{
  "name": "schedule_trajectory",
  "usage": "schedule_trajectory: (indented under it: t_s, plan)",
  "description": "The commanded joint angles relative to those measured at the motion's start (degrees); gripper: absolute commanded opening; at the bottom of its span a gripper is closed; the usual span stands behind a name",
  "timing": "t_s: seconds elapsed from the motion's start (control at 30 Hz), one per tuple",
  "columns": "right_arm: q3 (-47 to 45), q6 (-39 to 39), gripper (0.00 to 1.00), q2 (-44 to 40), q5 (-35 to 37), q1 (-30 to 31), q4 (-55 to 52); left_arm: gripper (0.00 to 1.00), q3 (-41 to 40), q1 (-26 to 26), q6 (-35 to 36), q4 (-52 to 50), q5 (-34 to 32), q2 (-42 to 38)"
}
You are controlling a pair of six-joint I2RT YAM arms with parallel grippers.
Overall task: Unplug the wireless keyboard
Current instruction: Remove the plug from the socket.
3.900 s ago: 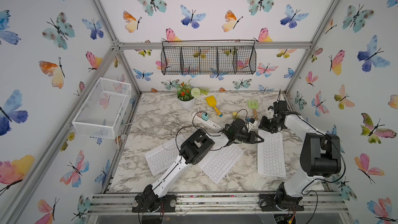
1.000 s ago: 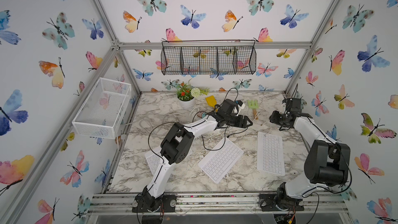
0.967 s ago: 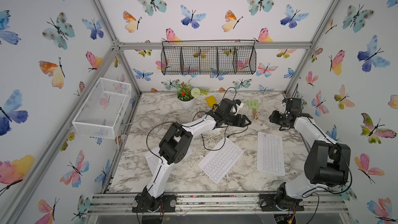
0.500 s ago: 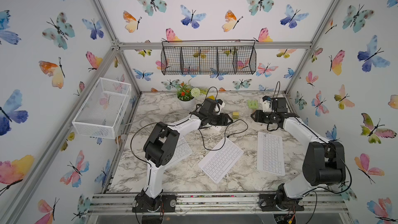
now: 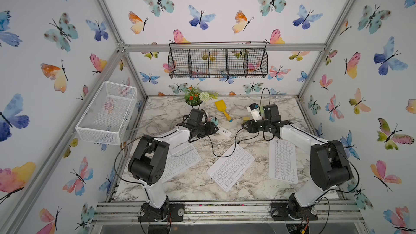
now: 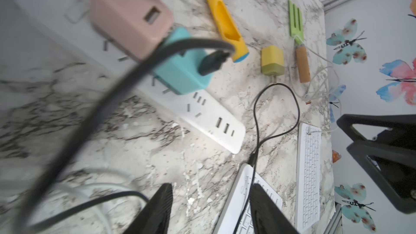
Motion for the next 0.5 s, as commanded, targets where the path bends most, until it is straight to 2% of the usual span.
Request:
schedule_trajectory:
  t_s: [0.0,0.13,0.33,0.47]
  plan:
    - [1.77,-4.20,0.44,2.78,-0.52,2.01,4.03,0.58,-0.55,0.59,-0.23,0.81,-1.41,-4.88]
    - [3.49,-6.45,0.44,6.20,0.03,5.25,8.01,0.59,-2.59,3.58,-0.27,0.25,-2.61,-5.64]
    - [9.41,-9.54,0.45,12.99,0.18,9.07,9.70,0.60,-4.80,8.26,-1.39,4.67,3.27,-6.54]
    - [12.15,-9.05,0.46,16.74,-0.55,10.19,12.48,0.62,-5.58,12.10,0.51,3.38,3.46,-8.59]
